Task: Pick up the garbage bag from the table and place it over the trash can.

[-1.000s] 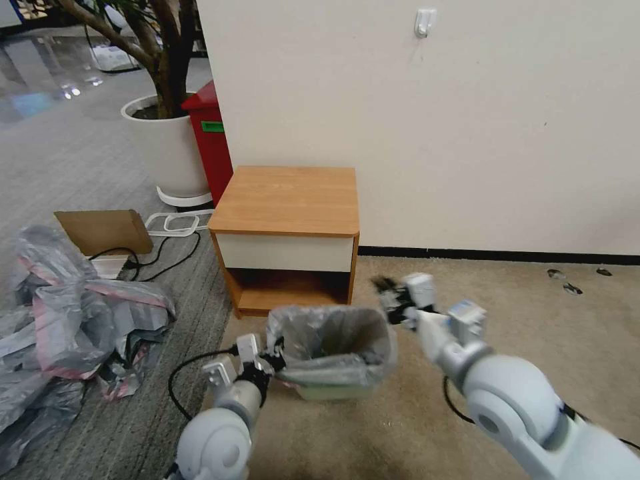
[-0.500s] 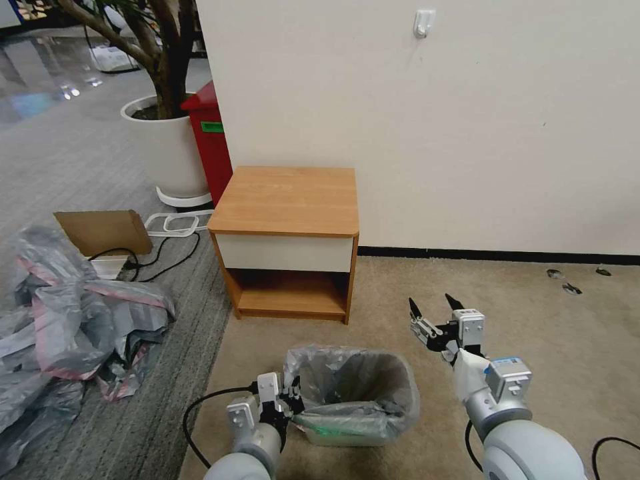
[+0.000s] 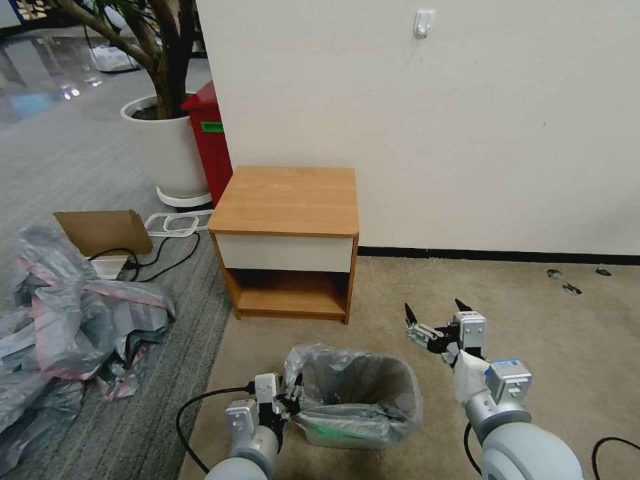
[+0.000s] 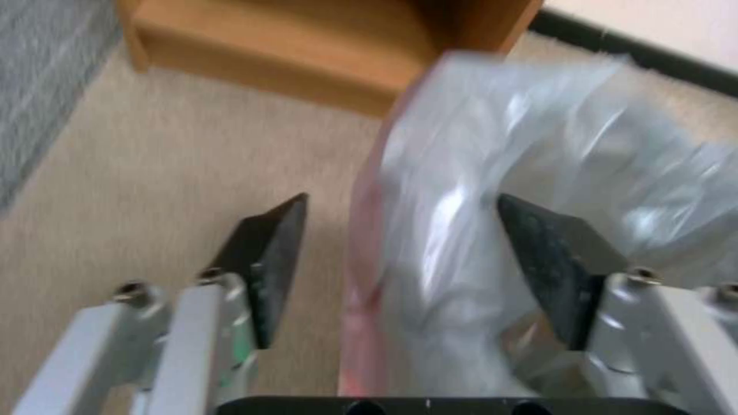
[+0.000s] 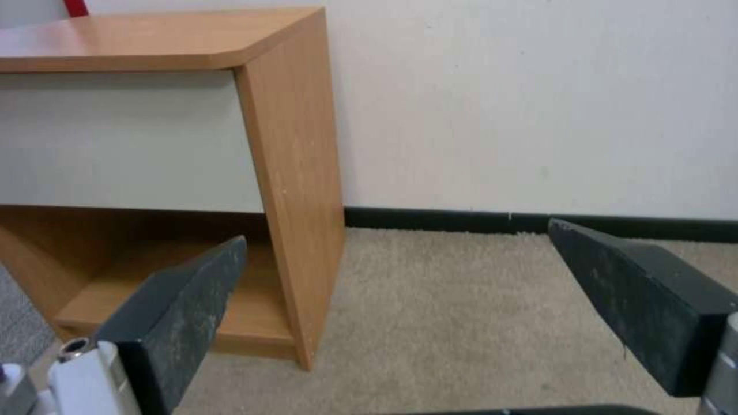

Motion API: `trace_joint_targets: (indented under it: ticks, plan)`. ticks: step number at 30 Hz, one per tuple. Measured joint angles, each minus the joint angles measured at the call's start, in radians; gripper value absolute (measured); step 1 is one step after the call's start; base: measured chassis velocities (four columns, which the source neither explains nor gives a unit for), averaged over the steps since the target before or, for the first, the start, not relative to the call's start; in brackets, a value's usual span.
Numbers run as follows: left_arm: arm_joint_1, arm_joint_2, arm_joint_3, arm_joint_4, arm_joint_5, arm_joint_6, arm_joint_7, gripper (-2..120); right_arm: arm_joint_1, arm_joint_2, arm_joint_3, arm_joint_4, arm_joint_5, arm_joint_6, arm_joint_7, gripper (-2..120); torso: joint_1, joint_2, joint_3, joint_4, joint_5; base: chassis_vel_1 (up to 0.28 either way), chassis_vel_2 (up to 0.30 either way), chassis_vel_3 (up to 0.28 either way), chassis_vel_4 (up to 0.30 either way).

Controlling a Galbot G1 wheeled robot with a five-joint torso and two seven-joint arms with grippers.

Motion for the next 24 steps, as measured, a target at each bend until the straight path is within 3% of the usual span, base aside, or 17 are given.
trace_joint_targets:
  ticks: [3, 5, 7, 8, 9, 13, 15, 17, 21, 24]
  plan:
    - [0.009, 0.010, -0.032, -0.025, 0.046, -0.036, 0.057, 80, -0.029, 0.003, 0.019, -0.018, 0.015, 0.073, -0.008, 100, 0.000, 0.000, 0.000, 0.0000, -0.0001, 0.000, 0.000, 0.000, 0.000]
    - [0.009, 0.010, -0.032, -0.025, 0.046, -0.036, 0.057, 80, -0.029, 0.003, 0.019, -0.018, 0.015, 0.073, -0.008, 100, 0.000, 0.000, 0.000, 0.0000, -0.0001, 0.000, 0.000, 0.000, 0.000]
    - [0.027, 0.034, -0.142, -0.046, 0.155, -0.123, 0.188, 94, -0.068, 0.027, 0.046, -0.051, 0.027, 0.183, -0.024, 100, 0.000, 0.000, 0.000, 0.0001, 0.0000, 0.000, 0.000, 0.000, 0.000]
    - [0.029, 0.044, -0.174, -0.049, 0.184, -0.145, 0.214, 97, -0.078, 0.035, 0.052, -0.057, 0.032, 0.203, -0.024, 100, 0.000, 0.000, 0.000, 0.0001, -0.0001, 0.000, 0.000, 0.000, 0.000]
    - [0.029, 0.044, -0.174, -0.049, 0.184, -0.145, 0.214, 97, -0.078, 0.035, 0.052, -0.057, 0.032, 0.203, -0.024, 100, 0.000, 0.000, 0.000, 0.0001, -0.0001, 0.000, 0.000, 0.000, 0.000]
    - [0.039, 0.084, -0.300, -0.053, 0.307, -0.254, 0.295, 100, -0.113, 0.075, 0.087, -0.106, 0.036, 0.318, -0.039, 100, 0.000, 0.000, 0.000, 0.0000, 0.0000, 0.000, 0.000, 0.000, 0.000]
    - [0.043, 0.084, -0.315, -0.053, 0.324, -0.265, 0.306, 100, -0.117, 0.080, 0.094, -0.115, 0.035, 0.336, -0.045, 100, 0.000, 0.000, 0.000, -0.0001, -0.0002, 0.000, 0.000, 0.000, 0.000]
    - [0.084, 0.073, -0.374, -0.053, 0.395, -0.301, 0.368, 100, -0.132, 0.093, 0.120, -0.148, 0.034, 0.418, -0.078, 100, 0.000, 0.000, 0.000, 0.0000, 0.0000, 0.000, 0.000, 0.000, 0.000]
    - [0.143, 0.054, -0.422, -0.047, 0.432, -0.320, 0.397, 100, -0.152, 0.102, 0.155, -0.192, 0.030, 0.509, -0.115, 100, 0.000, 0.000, 0.000, 0.0001, 0.0001, 0.000, 0.000, 0.000, 0.000]
    - [0.155, 0.047, -0.432, -0.043, 0.434, -0.321, 0.398, 100, -0.155, 0.105, 0.162, -0.203, 0.026, 0.527, -0.119, 100, 0.000, 0.000, 0.000, 0.0002, 0.0000, 0.000, 0.000, 0.000, 0.000]
